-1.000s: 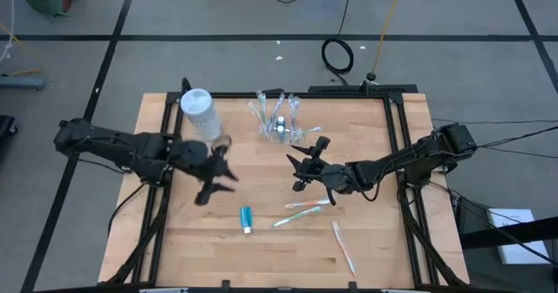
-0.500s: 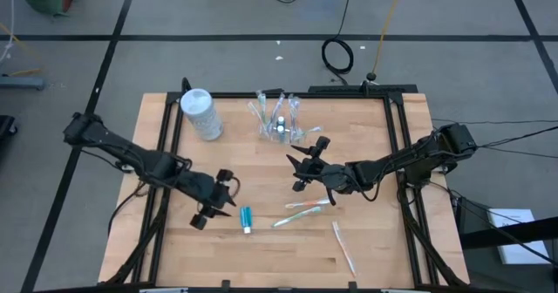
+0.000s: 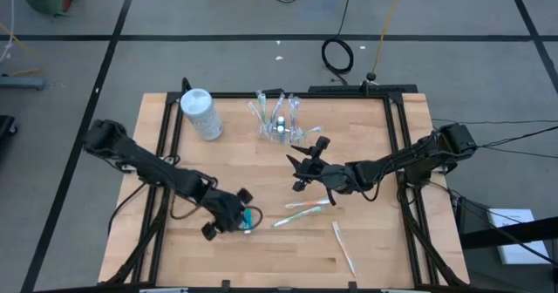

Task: Pick & Place toothbrushing station
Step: Put the mouthwash into the transparent organizer

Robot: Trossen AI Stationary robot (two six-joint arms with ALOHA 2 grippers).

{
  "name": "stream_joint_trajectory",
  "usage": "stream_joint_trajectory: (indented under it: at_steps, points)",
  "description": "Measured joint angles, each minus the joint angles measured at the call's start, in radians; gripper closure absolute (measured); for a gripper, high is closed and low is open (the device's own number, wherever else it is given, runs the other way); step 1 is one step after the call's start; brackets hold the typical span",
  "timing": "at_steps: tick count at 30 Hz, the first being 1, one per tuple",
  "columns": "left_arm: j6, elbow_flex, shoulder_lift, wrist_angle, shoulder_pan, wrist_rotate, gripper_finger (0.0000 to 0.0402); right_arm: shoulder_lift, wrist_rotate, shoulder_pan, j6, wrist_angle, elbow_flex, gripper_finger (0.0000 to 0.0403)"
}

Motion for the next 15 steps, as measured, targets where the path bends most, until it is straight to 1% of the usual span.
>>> stream_joint_trajectory:
  at_steps: [3, 5, 10, 15]
  points:
    - [0.056, 0.009, 0.076, 0.040, -0.023, -0.001, 0.0250, 0.000, 0.000, 0.000, 0.000, 0.000, 0.000, 0.0261]
    - [0.084, 0.013, 0.124, 0.036, -0.037, -0.009, 0.0250, 0.000, 0.000, 0.000, 0.000, -0.001, 0.000, 0.0261]
    - [0.083, 0.048, 0.234, 0.028, -0.039, -0.016, 0.0249, 0.000, 0.000, 0.000, 0.000, -0.009, 0.000, 0.0261]
    - [0.132, 0.086, 0.297, 0.019, -0.041, -0.020, 0.0249, 0.000, 0.000, 0.000, 0.012, -0.020, 0.000, 0.0261]
